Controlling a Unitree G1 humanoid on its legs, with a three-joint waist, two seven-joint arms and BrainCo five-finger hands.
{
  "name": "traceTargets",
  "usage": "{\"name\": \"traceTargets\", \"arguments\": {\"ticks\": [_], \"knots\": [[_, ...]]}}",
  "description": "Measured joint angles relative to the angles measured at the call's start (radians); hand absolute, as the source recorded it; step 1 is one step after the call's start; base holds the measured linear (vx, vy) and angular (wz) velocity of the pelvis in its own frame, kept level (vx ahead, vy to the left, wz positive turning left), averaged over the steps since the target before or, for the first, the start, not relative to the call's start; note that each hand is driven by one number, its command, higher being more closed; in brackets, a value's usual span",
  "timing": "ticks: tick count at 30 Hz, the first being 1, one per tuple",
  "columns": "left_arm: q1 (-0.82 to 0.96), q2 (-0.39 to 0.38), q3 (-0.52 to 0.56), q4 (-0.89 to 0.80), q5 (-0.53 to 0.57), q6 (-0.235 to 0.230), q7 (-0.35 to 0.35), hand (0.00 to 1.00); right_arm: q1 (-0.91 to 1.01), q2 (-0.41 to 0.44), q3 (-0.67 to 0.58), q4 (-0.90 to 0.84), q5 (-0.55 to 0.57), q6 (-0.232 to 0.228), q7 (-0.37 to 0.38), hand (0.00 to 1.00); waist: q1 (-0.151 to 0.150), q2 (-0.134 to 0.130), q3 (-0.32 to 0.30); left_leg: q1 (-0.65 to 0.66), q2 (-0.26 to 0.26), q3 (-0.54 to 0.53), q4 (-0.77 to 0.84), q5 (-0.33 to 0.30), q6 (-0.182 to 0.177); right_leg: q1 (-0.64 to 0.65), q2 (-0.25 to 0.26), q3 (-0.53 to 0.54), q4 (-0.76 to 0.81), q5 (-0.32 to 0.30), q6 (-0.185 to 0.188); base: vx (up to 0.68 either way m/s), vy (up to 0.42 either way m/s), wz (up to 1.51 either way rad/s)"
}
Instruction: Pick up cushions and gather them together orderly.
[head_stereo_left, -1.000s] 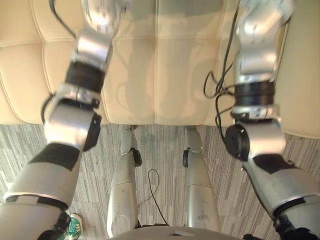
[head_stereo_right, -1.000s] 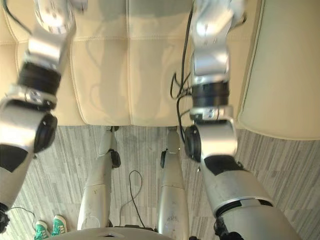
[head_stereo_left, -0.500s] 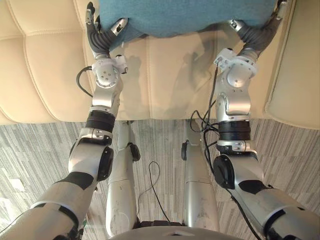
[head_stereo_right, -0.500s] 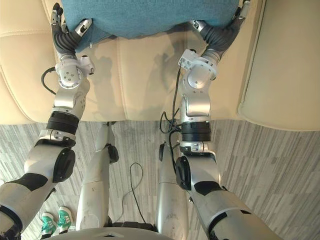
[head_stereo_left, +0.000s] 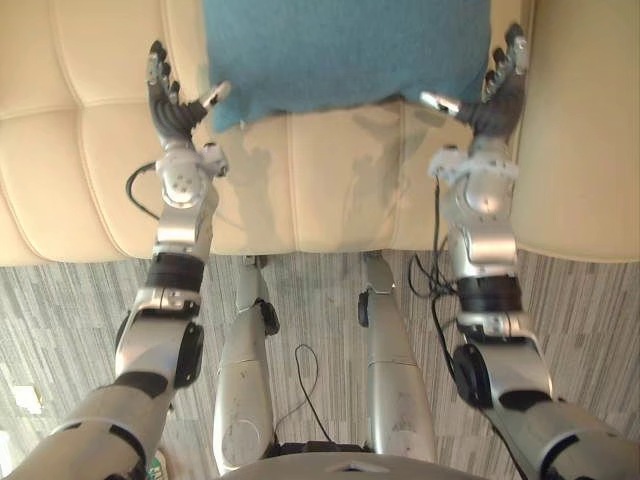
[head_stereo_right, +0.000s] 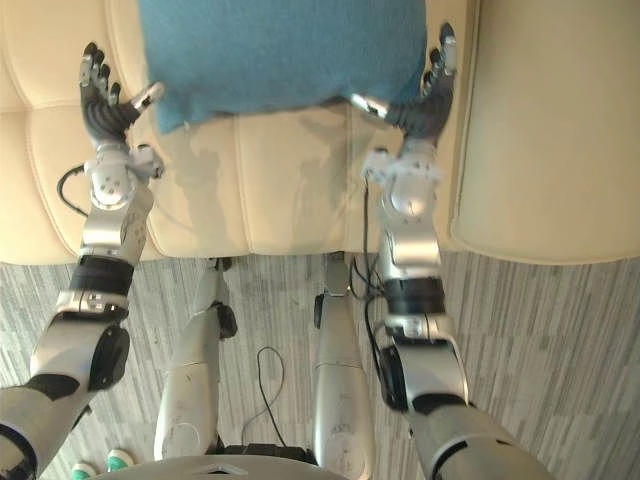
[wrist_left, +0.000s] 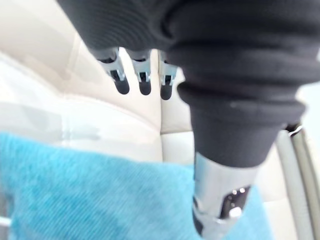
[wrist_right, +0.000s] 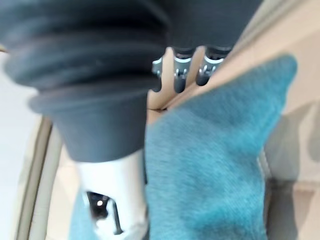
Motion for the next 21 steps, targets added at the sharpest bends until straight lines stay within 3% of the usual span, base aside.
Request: {"name": "traceTargets", "arguments": {"ticks": [4, 8, 10, 15, 21], "knots": [[0.178, -0.076, 0.0, 0.014, 0.001, 0.001, -0.061, 0.0, 0.16, 0.073, 0.008, 0.035, 0.0, -0.011, 0.059, 0.0, 0.01, -0.01, -0.095, 0.084, 0.013, -0.003, 0.054, -0.071, -0.017, 0.135, 0.0, -0.019, -0.054, -0.015, -0.01, 0.07, -0.023, 0.01], [0.278, -0.172, 0.033, 0.166, -0.002, 0.018, -0.112, 0.0, 0.201, 0.164, 0.013, 0.273, 0.014, -0.017, 0.116, 0.0, 0.012, -0.015, -0.179, 0.203, 0.016, 0.007, 0.056, -0.109, -0.028, 0.266, 0.0, -0.021, -0.091, -0.034, -0.021, 0.09, 0.001, -0.04], [0.294, -0.202, 0.052, 0.331, 0.005, 0.047, -0.147, 0.0, 0.199, 0.216, 0.009, 0.454, 0.025, -0.011, 0.137, 0.0, 0.013, -0.014, -0.229, 0.271, 0.019, 0.019, 0.055, -0.129, -0.036, 0.335, -0.001, -0.021, -0.107, -0.042, -0.026, 0.1, 0.0, -0.08], [0.308, -0.234, 0.084, 0.566, 0.104, 0.083, -0.183, 0.0, 0.199, 0.274, -0.05, 0.723, 0.056, 0.009, 0.152, 0.0, 0.015, -0.014, -0.301, 0.371, 0.015, 0.039, -0.001, -0.129, -0.049, 0.414, -0.003, -0.024, -0.143, -0.047, -0.038, 0.06, -0.007, -0.05], [0.302, -0.232, 0.112, 0.683, 0.205, 0.093, -0.185, 0.0, 0.199, 0.254, -0.142, 0.882, 0.051, 0.046, 0.151, 0.0, 0.009, -0.015, -0.329, 0.473, -0.006, 0.047, -0.119, -0.089, -0.059, 0.467, -0.009, -0.028, -0.17, -0.046, -0.046, 0.04, -0.009, -0.04]]}}
